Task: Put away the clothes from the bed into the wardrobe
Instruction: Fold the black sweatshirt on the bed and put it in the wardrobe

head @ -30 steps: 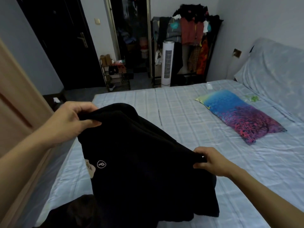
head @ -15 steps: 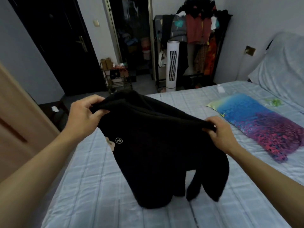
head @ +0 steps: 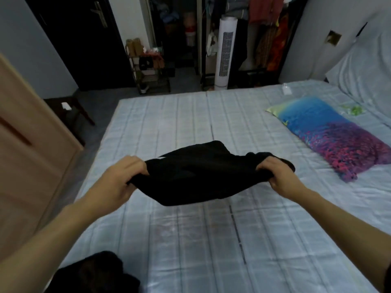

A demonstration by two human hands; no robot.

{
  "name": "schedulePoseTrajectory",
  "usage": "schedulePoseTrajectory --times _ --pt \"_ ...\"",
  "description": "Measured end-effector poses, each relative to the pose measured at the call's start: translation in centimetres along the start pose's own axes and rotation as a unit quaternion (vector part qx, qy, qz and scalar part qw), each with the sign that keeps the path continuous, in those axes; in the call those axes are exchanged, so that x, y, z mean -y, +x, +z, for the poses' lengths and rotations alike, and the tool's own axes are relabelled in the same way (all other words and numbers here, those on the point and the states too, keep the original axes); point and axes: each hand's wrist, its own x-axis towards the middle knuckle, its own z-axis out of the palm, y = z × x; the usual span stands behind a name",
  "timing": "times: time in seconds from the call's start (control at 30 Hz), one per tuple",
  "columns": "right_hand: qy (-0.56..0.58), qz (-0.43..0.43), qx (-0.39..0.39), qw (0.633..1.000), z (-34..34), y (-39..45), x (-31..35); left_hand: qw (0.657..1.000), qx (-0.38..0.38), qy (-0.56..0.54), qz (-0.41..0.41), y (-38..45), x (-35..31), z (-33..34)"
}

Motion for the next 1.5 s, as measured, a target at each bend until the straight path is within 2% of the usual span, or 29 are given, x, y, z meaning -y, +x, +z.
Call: schedulePoseTrajectory --times 0.2,0.33,0.43,0.53,0.6,0.63,0.67,0.73,0.83,0.93,1.07,1.2,1.27,1.4,1.5 --pt "0.016 0.066 0.147 0.987 10.5 -12.7 0.0 0.982 0.162 -0.042 -0.084 -11.9 -2.1 9.1" --pt "-0.006 0.071 0.170 0.983 13.5 -19.6 1.6 0.967 0.232 -0.033 -0.100 -18.4 -4.4 12.1" --pt "-0.028 0.060 0.179 0.982 14.7 -22.8 2.6 0.966 0.250 0.002 -0.061 -22.1 -6.3 13.5" --pt "-0.013 0.070 0.294 0.953 15.9 -24.6 3.6 0.946 0.316 0.055 -0.040 -25.6 -6.8 15.2" --pt "0.000 0.094 0.387 0.917 16.2 -25.1 4.2 0.919 0.382 0.055 -0.086 -26.9 -6.5 16.0" --pt "0.006 0.111 0.398 0.911 16.3 -25.2 4.4 0.903 0.411 0.050 -0.112 -27.0 -6.1 16.1" --pt "0.013 0.132 0.386 0.913 16.4 -25.0 4.6 0.899 0.416 0.036 -0.133 -26.9 -5.8 16.3" --pt "0.016 0.166 0.333 0.928 16.6 -24.0 4.9 0.917 0.364 0.013 -0.163 -25.9 -4.9 16.9" --pt "0.017 0.176 0.265 0.948 17.8 -21.8 5.4 0.943 0.283 0.024 -0.172 -23.4 -3.5 18.8" --pt "0.011 0.164 0.225 0.960 20.6 -19.9 6.4 0.946 0.258 0.049 -0.193 -21.1 -3.1 22.7" --pt "-0.043 0.112 0.231 0.965 27.0 -19.2 8.4 0.923 0.290 0.069 -0.241 -20.6 -3.6 30.2" --pt "-0.098 0.113 0.288 0.946 33.5 -21.6 7.4 0.908 0.319 0.106 -0.250 -25.1 -3.2 36.7" --pt "-0.110 0.119 0.268 0.950 35.9 -22.8 6.6 0.912 0.305 0.093 -0.260 -27.6 -2.8 39.0" --pt "-0.094 0.127 0.232 0.960 38.1 -23.0 6.0 0.919 0.276 0.048 -0.278 -28.5 -1.1 41.2" --pt "-0.092 0.121 0.245 0.958 37.8 -22.8 5.6 0.909 0.306 0.064 -0.274 -28.2 -0.9 41.9"
